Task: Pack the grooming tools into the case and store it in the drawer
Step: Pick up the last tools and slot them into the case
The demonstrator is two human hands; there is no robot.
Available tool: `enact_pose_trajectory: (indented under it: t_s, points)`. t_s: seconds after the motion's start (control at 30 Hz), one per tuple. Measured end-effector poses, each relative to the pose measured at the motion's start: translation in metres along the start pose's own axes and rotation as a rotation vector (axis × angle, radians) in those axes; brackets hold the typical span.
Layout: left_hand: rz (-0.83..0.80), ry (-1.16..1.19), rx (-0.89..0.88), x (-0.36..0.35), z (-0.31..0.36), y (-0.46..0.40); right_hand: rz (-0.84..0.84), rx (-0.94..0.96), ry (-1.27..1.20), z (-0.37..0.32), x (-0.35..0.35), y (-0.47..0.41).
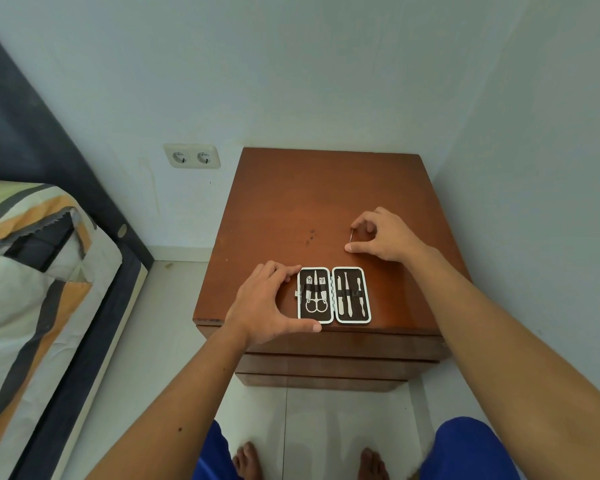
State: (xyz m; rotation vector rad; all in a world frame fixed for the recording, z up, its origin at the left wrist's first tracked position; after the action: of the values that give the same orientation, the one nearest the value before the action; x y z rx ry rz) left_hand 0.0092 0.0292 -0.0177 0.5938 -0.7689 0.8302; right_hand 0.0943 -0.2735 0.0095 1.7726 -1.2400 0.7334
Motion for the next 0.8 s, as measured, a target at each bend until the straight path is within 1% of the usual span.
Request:
enact_pose_trajectory:
  t_s: [0.13, 0.27, 0.63, 0.8]
  points:
    - [0.005, 0.006, 0.001, 0.001, 0.001, 0.0, 0.044, 0.021, -0.036, 0.005, -0.002, 0.003]
    - [0.008, 0.002, -0.002, 0.001, 0.0, 0.001, 0.072, 0.094, -0.046, 0.009, 0.0, 0.007]
    - [0.005, 0.002, -0.006, 0.0, 0.001, 0.0, 0.01, 0.185, 0.088, 0.009, -0.007, 0.008]
    - [0.005, -0.001, -0.004, 0.0, 0.001, 0.001, 0.003, 0.162, 0.102, 0.008, -0.012, 0.009]
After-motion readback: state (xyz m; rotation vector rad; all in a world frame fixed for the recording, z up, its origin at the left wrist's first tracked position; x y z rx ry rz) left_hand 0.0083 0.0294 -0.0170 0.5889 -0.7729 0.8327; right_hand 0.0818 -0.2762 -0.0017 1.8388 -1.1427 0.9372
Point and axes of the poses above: each hand's wrist, its own y-axis away from the middle knuckle, its own x-axis out of the back of the hand, z = x × y, the point moved 1 cm from there along -y, towards the middle knuckle, and after that the axes turned 14 degrees about -z, right-handed, at the moved point
